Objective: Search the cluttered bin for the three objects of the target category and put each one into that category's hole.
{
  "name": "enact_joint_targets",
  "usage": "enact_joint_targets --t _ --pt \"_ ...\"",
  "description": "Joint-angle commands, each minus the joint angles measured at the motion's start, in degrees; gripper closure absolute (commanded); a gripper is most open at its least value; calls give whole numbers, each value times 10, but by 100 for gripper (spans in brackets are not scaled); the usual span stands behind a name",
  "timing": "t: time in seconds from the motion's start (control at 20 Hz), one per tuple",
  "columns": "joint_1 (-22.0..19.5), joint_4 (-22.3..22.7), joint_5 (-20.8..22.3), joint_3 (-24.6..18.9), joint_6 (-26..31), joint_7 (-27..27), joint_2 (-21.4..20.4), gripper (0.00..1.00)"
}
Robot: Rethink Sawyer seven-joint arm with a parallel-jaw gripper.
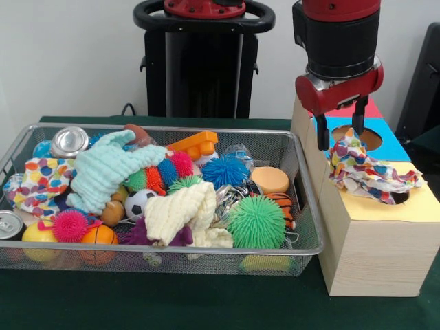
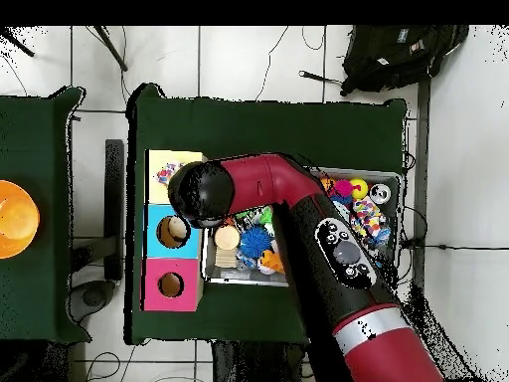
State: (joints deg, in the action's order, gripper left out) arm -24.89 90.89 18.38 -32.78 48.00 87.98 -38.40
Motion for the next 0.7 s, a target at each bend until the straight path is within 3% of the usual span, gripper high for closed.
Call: enact_joint_targets --t 0.05,0.7 --pt "5 2 30 22 -44 25 30 0" --pt "9 27 28 20 -72 28 46 0"
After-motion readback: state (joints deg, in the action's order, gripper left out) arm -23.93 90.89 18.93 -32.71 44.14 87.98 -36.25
